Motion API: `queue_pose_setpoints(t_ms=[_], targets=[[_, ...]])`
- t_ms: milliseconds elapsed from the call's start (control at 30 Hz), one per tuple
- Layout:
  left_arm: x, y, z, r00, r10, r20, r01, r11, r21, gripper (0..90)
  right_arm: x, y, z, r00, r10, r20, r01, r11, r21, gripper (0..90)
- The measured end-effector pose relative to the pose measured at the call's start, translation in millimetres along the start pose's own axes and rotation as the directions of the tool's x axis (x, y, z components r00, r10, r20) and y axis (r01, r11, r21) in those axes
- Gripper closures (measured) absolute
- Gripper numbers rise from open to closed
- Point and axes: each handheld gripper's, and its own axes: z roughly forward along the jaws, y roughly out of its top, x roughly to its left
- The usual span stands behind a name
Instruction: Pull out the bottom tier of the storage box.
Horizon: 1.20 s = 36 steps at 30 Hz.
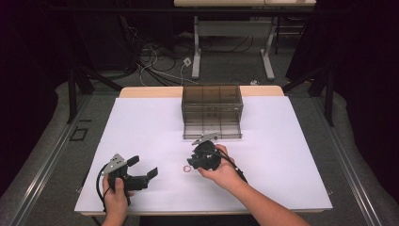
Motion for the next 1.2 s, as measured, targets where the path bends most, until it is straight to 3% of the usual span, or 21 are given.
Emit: queue_pose_setpoints(t_ms=[300,333,367,467,533,567,667,967,1033,1067,1200], targets=[[0.1,0.1,-0.1,1.0,0.001,0.0,-0.001,1.0,0.0,0.4,6.1,-0.7,9.4,0.9998,-0.009,0.017,0.008,0.9986,0.052,78.1],[0.1,0.0,0.0,1.0,0.0,0.0,0.0,1.0,0.001,0.4,7.6,-0.4,10.7,0.9997,0.017,0.018,-0.018,0.9985,0.052,78.2],[0.1,0.0,0.1,1.0,0.0,0.0,0.0,1.0,0.001,0.4,6.5,-0.2,11.2,0.9998,0.005,0.017,-0.006,0.9979,0.065,78.3],[0.2,0.0,0.1,1.0,-0.001,0.001,0.001,1.0,0.001,0.4,7.5,0.9,14.6,0.9995,0.025,0.017,-0.027,0.9964,0.081,78.3],[0.2,0.1,0.0,1.0,0.0,0.0,0.0,1.0,0.001,0.4,9.6,1.5,16.5,0.9979,0.06,0.024,-0.062,0.9934,0.096,79.6],[0.2,0.1,-0.2,1.0,0.0,0.001,0.0,1.0,0.001,0.4,11.7,1.2,19.4,0.9949,0.097,0.027,-0.099,0.9921,0.077,80.2],[0.2,0.1,-0.4,1.0,-0.001,0.001,0.001,1.0,0.001,0.4,11.0,3.7,19.9,0.9956,0.087,0.037,-0.091,0.9883,0.123,81.4],[0.9,0.1,-0.4,1.0,-0.002,0.003,0.002,1.0,0.004,0.4,12.1,5.1,28.7,0.9957,0.077,0.052,-0.084,0.9852,0.15,82.3],[0.8,0.1,-0.6,1.0,-0.002,0.003,0.002,1.0,0.004,0.4,12.9,5.6,29.7,0.9932,0.097,0.065,-0.106,0.981,0.162,82.4],[0.8,0.2,-0.7,1.0,-0.002,0.003,0.002,1.0,0.003,0.4,10.7,4.7,31.0,0.9953,0.072,0.065,-0.081,0.9854,0.15,82.7],[0.8,0.2,-1.0,1.0,-0.001,0.003,0.001,1.0,0.004,0.4,9.5,4.9,32.7,0.9948,0.076,0.068,-0.086,0.9821,0.168,82.8]])
